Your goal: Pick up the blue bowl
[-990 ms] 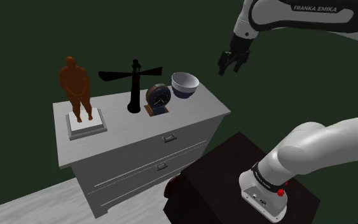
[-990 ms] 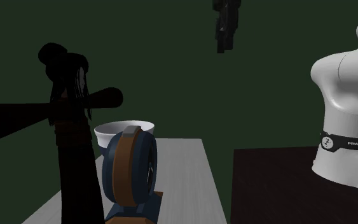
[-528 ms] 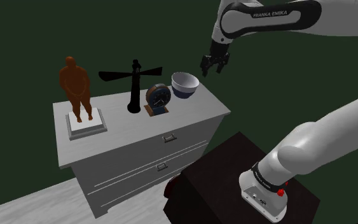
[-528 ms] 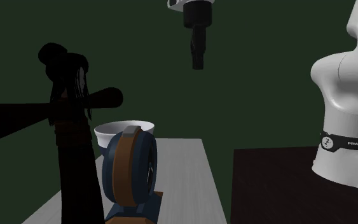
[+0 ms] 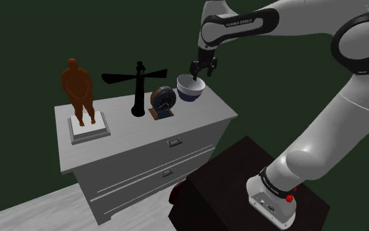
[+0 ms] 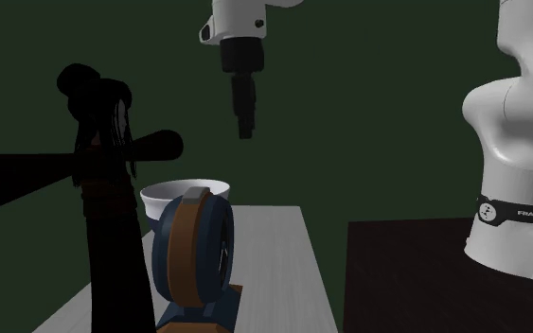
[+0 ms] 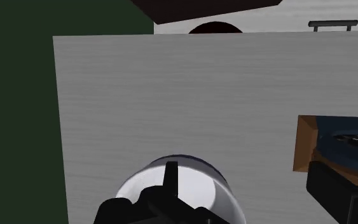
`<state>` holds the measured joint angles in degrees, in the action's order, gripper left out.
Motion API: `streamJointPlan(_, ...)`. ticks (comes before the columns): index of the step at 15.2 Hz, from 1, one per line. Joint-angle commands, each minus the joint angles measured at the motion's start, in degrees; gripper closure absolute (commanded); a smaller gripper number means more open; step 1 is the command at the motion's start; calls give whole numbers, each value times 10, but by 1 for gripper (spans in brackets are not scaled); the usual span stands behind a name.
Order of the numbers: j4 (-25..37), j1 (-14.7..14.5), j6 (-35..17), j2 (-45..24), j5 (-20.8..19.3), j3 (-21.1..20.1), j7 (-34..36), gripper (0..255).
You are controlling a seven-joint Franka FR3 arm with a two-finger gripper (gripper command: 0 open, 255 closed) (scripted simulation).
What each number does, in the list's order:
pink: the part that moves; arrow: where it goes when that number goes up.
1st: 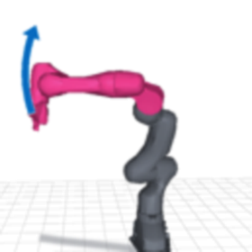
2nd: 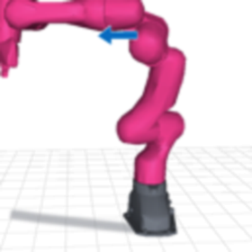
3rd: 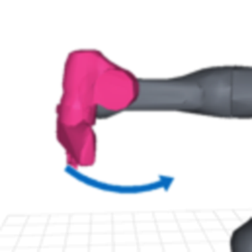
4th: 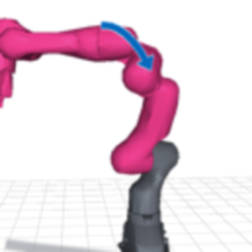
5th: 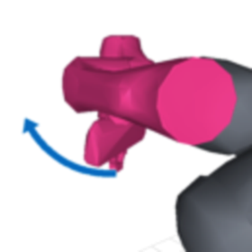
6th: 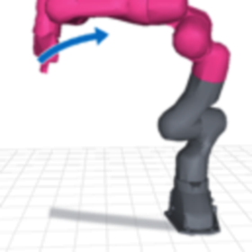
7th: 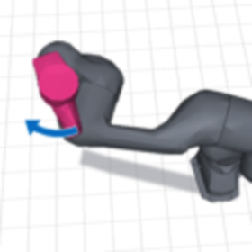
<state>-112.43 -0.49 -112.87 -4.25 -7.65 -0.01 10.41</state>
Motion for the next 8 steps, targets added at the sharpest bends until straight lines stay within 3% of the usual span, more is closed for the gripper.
streamJointPlan(1,38,0,-7,-49,-5,0,3,0)
streamJointPlan(8,204,-7,5,-218,-19,2,12,0)
